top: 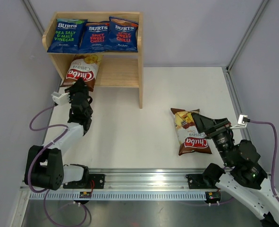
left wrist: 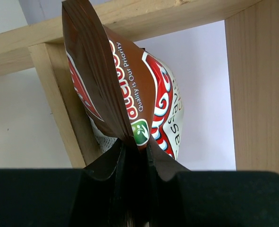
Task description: Place and organize the chips bags onto the shelf
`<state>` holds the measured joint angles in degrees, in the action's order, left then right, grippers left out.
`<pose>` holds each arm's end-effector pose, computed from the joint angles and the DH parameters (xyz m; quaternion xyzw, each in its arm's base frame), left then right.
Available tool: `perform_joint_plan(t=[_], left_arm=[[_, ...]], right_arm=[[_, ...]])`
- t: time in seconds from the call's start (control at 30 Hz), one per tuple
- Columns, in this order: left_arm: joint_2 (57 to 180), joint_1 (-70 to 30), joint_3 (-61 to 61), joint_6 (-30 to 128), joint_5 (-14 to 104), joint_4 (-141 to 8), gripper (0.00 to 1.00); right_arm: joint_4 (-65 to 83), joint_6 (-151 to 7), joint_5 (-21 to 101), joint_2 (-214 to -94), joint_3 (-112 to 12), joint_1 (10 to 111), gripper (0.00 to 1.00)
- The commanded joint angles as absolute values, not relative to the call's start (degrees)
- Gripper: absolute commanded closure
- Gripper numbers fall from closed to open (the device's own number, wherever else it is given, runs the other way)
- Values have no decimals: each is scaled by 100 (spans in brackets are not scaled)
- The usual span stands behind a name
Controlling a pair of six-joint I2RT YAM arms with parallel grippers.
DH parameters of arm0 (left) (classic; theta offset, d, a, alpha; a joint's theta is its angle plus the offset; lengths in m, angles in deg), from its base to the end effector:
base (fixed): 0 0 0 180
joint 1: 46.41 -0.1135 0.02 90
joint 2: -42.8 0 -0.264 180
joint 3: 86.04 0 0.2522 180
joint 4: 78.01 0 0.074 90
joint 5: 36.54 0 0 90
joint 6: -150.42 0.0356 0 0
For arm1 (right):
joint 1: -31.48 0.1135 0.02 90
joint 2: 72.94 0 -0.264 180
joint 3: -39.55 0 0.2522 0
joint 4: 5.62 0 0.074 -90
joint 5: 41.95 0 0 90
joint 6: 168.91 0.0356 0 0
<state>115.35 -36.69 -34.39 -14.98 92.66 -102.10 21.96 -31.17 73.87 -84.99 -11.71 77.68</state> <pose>0.2777 -0.0247 0.2810 -0.5558 0.4117 -0.2931 0.6600 0.0535 0.0334 0.3494 0.1814 0.6135 0.4560 0.6187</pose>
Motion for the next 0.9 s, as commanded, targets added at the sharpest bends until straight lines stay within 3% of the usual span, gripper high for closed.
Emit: perform_joint_plan(t=[0.0,0.27,0.53,0.6,0.73,0.87], left_arm=[[11662,-3744,-3230,-1166,9591,-10546,83],[11803,-3753,-3124,-1280,9486,-10433,83],[11996,-3771,-3009,-1279,9283,-10477,70],[11996,-3771,-3053,-1306,9248,-10486,62],[12049,-3771,-3088,-1288,9134,-10556,56],[11927,-3771,-3133,-1122,9099,-10600,39]], right_arm=[[2150,-3057,7380,-8621,-1271,7798,0],[2132,-2978,7213,-8920,-1297,7798,1],[2229,-3066,7037,-9183,-1323,7798,1],[2316,-3162,7011,-9289,-1350,7798,1],[2466,-3312,6792,-9535,-1438,7789,1],[2536,-3391,6651,-9719,-1473,7798,1]])
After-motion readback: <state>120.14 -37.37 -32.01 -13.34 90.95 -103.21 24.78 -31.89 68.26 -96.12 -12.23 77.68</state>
